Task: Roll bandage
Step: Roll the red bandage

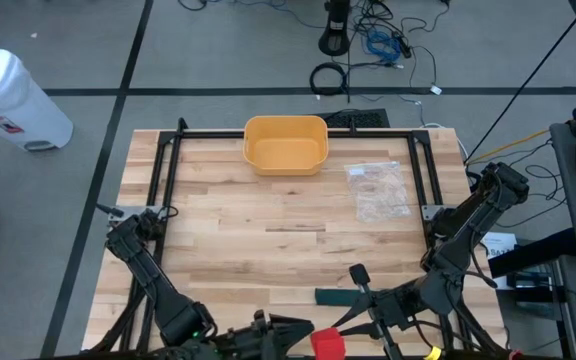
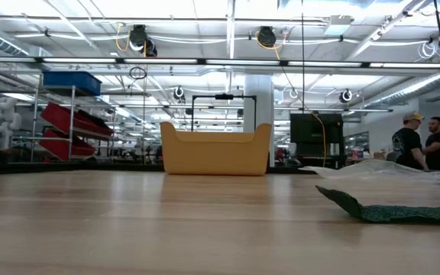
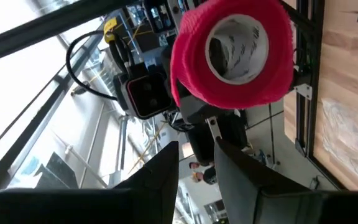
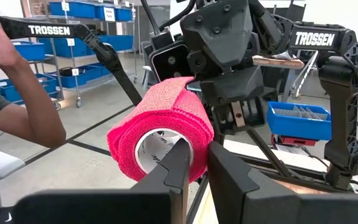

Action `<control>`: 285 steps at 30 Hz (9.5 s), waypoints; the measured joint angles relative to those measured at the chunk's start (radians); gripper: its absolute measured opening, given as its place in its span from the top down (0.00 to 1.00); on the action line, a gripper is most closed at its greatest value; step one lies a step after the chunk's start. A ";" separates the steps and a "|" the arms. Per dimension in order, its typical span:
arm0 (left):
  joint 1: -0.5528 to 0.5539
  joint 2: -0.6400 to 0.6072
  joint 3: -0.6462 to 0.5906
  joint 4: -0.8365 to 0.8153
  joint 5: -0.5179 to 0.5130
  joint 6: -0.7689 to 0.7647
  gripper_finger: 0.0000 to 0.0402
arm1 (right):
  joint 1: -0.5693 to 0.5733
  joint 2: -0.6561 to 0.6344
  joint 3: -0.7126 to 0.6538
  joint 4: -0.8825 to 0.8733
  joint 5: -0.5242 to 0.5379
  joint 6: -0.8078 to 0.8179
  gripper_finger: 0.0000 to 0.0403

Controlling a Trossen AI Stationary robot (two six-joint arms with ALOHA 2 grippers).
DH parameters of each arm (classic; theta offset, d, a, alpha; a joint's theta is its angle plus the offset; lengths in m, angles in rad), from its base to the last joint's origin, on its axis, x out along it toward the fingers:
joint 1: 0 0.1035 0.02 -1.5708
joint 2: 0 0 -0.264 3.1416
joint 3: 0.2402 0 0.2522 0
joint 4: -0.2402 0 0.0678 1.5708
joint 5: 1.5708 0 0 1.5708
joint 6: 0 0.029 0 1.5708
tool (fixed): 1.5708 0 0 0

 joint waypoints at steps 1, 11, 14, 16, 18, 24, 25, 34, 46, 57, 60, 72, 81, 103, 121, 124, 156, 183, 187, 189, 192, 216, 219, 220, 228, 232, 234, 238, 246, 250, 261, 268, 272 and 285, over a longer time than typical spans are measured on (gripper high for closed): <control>0.000 0.000 0.000 0.000 0.010 0.001 0.73 | -0.001 0.000 0.000 0.000 0.000 0.000 0.90; 0.000 0.000 0.000 0.043 0.082 0.029 0.73 | -0.013 0.000 0.000 -0.008 0.000 0.015 0.90; 0.000 0.000 0.000 0.062 0.082 0.052 0.73 | -0.013 0.000 0.000 -0.019 0.000 0.018 0.90; 0.000 0.000 0.000 0.063 0.082 0.053 0.73 | -0.013 0.000 0.000 -0.021 0.000 0.018 0.90; 0.000 0.000 0.000 0.062 0.082 0.052 0.73 | -0.013 0.000 0.000 -0.021 0.000 0.018 0.90; 0.000 0.000 0.000 0.049 0.083 0.049 0.73 | -0.013 0.000 0.000 -0.021 0.000 0.018 0.90; 0.000 0.000 0.000 0.048 0.083 0.049 0.73 | -0.013 0.000 0.000 -0.021 0.000 0.018 0.90; -0.002 0.000 0.000 0.042 0.163 0.048 0.73 | -0.013 0.000 0.000 -0.021 0.000 0.018 0.90; -0.002 0.002 0.000 0.014 0.132 -0.004 0.73 | -0.013 0.000 0.000 -0.021 0.000 0.018 0.90; -0.002 0.002 0.000 0.017 0.163 -0.005 0.73 | -0.013 -0.001 0.000 -0.021 0.000 0.018 0.90; -0.002 0.002 0.000 0.018 0.166 -0.005 0.73 | -0.013 -0.001 0.000 -0.021 0.000 0.018 0.90; -0.002 0.002 0.000 0.053 0.169 -0.005 0.73 | -0.013 -0.001 0.000 -0.021 0.001 0.016 0.90; 0.000 0.002 0.000 0.045 0.215 -0.066 0.73 | -0.013 -0.001 0.000 -0.021 0.001 0.014 0.90; 0.023 0.002 0.000 0.020 0.242 -0.088 0.73 | -0.013 -0.001 0.000 -0.021 0.002 0.015 0.90; 0.033 0.002 0.000 0.018 0.242 -0.109 0.77 | -0.013 -0.001 0.000 -0.021 0.001 0.013 0.90; 0.033 0.002 0.000 0.018 0.242 -0.109 0.84 | -0.013 -0.001 0.000 -0.021 0.000 0.012 0.90; 0.009 0.001 0.000 0.054 0.112 -0.083 0.99 | -0.013 -0.001 0.000 -0.021 0.002 0.019 0.90; 0.020 0.001 0.000 -0.037 0.078 -0.189 0.98 | -0.011 -0.001 0.000 -0.021 0.001 0.017 0.90; 0.006 0.001 0.000 -0.037 0.074 -0.193 0.98 | -0.011 -0.001 0.000 -0.021 0.000 0.018 0.90; -0.003 0.001 0.000 -0.038 0.074 -0.188 0.98 | -0.011 -0.001 0.000 -0.021 0.000 0.018 0.90; -0.014 0.001 0.000 -0.036 0.073 -0.189 0.95 | -0.011 -0.001 0.000 -0.021 -0.001 0.015 0.90; -0.064 0.001 0.000 0.241 -0.012 -0.117 0.84 | -0.010 -0.001 0.000 -0.025 0.000 0.018 0.90; -0.043 0.001 0.000 0.258 0.071 -0.145 0.84 | -0.010 -0.001 0.000 -0.025 0.000 0.018 0.90; -0.033 0.001 0.000 0.259 0.090 -0.157 0.84 | -0.010 -0.001 0.000 -0.025 0.000 0.018 0.90; 0.039 0.001 0.000 0.232 0.255 -0.321 0.84 | -0.010 -0.001 0.000 -0.025 0.000 0.018 0.90; 0.051 0.001 0.000 0.153 0.296 -0.390 0.84 | -0.010 -0.001 0.000 -0.026 0.000 0.018 0.90; 0.058 0.001 0.000 0.098 0.298 -0.419 0.84 | -0.010 -0.001 0.000 -0.027 0.000 0.018 0.90; 0.068 0.002 0.000 0.012 0.298 -0.457 0.84 | -0.010 -0.001 0.000 -0.028 0.000 0.017 0.90; 0.066 0.002 0.000 0.014 0.194 -0.463 0.84 | -0.010 -0.001 0.000 -0.028 0.000 0.017 0.90; 0.068 0.002 0.000 0.017 0.130 -0.432 0.84 | -0.010 -0.001 0.000 -0.028 0.000 0.018 0.90; 0.062 0.002 0.000 0.027 0.294 -0.452 0.84 | -0.010 -0.001 0.000 -0.028 0.000 0.018 0.90; 0.086 0.002 0.000 -0.021 0.320 -0.487 0.84 | -0.010 -0.001 0.000 -0.031 0.002 0.018 0.90; 0.085 0.002 0.000 -0.035 0.298 -0.510 0.84 | -0.010 0.000 0.000 -0.034 0.001 0.018 0.90; 0.038 0.002 0.000 -0.032 0.008 -0.522 0.84 | -0.010 0.000 0.000 -0.044 0.000 0.018 0.90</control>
